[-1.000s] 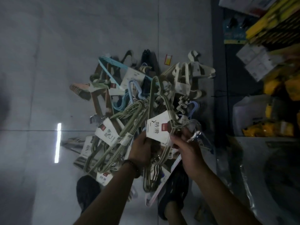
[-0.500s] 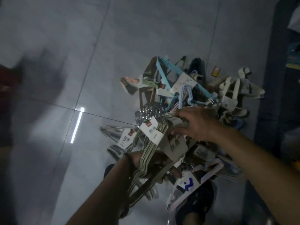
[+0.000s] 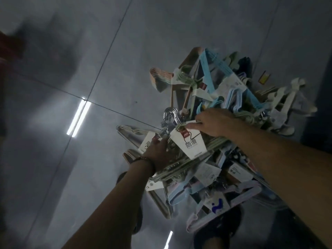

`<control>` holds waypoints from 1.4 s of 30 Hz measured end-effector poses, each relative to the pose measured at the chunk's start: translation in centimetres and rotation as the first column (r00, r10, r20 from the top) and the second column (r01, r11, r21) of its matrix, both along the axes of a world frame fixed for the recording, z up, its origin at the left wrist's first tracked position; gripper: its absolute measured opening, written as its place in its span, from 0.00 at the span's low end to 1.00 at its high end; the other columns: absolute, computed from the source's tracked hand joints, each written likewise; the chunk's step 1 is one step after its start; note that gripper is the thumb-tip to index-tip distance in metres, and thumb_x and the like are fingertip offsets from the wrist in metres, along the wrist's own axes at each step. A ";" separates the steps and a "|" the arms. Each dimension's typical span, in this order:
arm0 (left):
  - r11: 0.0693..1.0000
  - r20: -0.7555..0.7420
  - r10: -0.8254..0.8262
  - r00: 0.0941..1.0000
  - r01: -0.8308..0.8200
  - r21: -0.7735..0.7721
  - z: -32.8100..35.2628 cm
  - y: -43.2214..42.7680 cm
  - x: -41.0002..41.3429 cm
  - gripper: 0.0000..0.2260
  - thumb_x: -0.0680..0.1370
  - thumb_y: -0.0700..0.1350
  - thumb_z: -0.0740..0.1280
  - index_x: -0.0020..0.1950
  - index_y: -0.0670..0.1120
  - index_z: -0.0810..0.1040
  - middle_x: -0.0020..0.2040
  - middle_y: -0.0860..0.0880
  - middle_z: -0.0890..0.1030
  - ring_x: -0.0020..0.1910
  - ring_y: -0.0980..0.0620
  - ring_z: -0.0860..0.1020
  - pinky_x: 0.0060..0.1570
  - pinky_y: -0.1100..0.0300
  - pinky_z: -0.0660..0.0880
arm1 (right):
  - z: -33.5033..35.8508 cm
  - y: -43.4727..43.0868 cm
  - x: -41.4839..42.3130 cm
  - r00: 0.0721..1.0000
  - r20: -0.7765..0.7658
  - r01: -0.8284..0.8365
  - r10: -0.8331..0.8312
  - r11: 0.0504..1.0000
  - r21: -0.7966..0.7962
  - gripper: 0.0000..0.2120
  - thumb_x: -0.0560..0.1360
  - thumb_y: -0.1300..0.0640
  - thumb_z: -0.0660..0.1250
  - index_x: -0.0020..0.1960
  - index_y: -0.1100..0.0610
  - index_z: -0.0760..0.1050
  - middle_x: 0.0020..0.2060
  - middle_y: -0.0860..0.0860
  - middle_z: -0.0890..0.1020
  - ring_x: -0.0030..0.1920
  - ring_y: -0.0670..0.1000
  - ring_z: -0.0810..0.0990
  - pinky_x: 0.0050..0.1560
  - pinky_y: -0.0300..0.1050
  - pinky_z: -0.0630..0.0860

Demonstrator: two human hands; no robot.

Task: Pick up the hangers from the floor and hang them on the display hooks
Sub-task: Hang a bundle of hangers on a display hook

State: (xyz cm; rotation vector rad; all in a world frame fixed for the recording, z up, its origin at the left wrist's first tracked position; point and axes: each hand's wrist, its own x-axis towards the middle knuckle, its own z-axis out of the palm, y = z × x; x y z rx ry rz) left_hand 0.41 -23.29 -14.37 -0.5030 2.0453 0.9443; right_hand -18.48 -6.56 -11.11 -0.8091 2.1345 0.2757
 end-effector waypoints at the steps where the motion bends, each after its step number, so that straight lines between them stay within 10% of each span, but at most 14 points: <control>1: 0.998 -0.008 0.005 1.000 -0.006 -0.070 -1.0 0.3 0.0 0.33 0.82 0.55 0.66 0.84 0.55 0.57 0.81 0.40 0.62 0.77 0.37 0.68 0.74 0.44 0.70 | -0.9 -0.1 0.3 1.000 -0.012 0.007 -0.006 1.000 0.014 0.39 0.75 0.20 0.49 0.59 0.52 0.77 0.56 0.56 0.82 0.53 0.58 0.80 0.51 0.52 0.78; 8: 0.983 0.028 0.106 0.994 -0.100 -0.154 -4.8 1.7 0.1 0.23 0.81 0.45 0.67 0.76 0.49 0.68 0.64 0.38 0.81 0.62 0.37 0.80 0.60 0.46 0.79 | -3.1 2.9 2.0 0.950 -0.299 -0.148 0.091 0.973 -0.175 0.37 0.75 0.27 0.61 0.68 0.56 0.70 0.59 0.58 0.79 0.63 0.61 0.72 0.63 0.60 0.66; 14: 0.949 -0.118 0.182 0.976 -0.205 -0.238 -4.8 3.0 0.4 0.20 0.82 0.42 0.63 0.73 0.53 0.70 0.56 0.39 0.84 0.53 0.37 0.82 0.51 0.45 0.81 | -3.1 1.4 0.9 0.984 -0.077 0.149 -0.163 0.975 -0.162 0.53 0.63 0.23 0.72 0.74 0.55 0.60 0.70 0.61 0.65 0.63 0.65 0.73 0.59 0.61 0.78; 19: 0.927 -0.225 0.173 0.959 -0.236 -0.290 -3.0 2.9 0.9 0.17 0.83 0.42 0.62 0.72 0.52 0.73 0.56 0.40 0.85 0.52 0.37 0.83 0.44 0.50 0.76 | -2.9 -1.3 -0.5 0.936 0.284 0.190 -0.210 0.977 0.096 0.50 0.63 0.18 0.67 0.73 0.52 0.72 0.69 0.55 0.77 0.62 0.57 0.78 0.59 0.49 0.77; 31: 0.950 -0.462 -0.092 0.882 -0.061 -0.307 13.4 2.2 -0.5 0.14 0.85 0.48 0.63 0.70 0.56 0.77 0.50 0.48 0.86 0.42 0.47 0.81 0.37 0.57 0.75 | 14.0 3.9 -1.2 0.891 0.327 0.344 -0.315 0.938 -0.033 0.52 0.55 0.15 0.68 0.68 0.48 0.77 0.65 0.50 0.81 0.58 0.53 0.80 0.61 0.48 0.77; 34: 0.947 -0.421 -0.183 0.889 0.044 -0.319 19.8 3.3 -1.7 0.12 0.85 0.51 0.63 0.68 0.57 0.76 0.51 0.47 0.86 0.46 0.43 0.83 0.42 0.53 0.80 | 20.0 7.4 0.9 0.820 0.378 0.496 -0.429 0.863 -0.098 0.50 0.64 0.20 0.70 0.77 0.47 0.71 0.76 0.50 0.73 0.71 0.55 0.74 0.65 0.46 0.72; 42: 0.964 -0.270 -0.264 0.926 0.242 -0.113 27.7 6.9 -1.5 0.12 0.83 0.45 0.66 0.67 0.55 0.76 0.55 0.48 0.85 0.48 0.49 0.82 0.44 0.57 0.79 | 25.7 14.0 4.9 0.715 0.436 0.657 -0.546 0.738 -0.153 0.47 0.66 0.21 0.69 0.74 0.50 0.75 0.72 0.48 0.77 0.68 0.52 0.77 0.65 0.47 0.75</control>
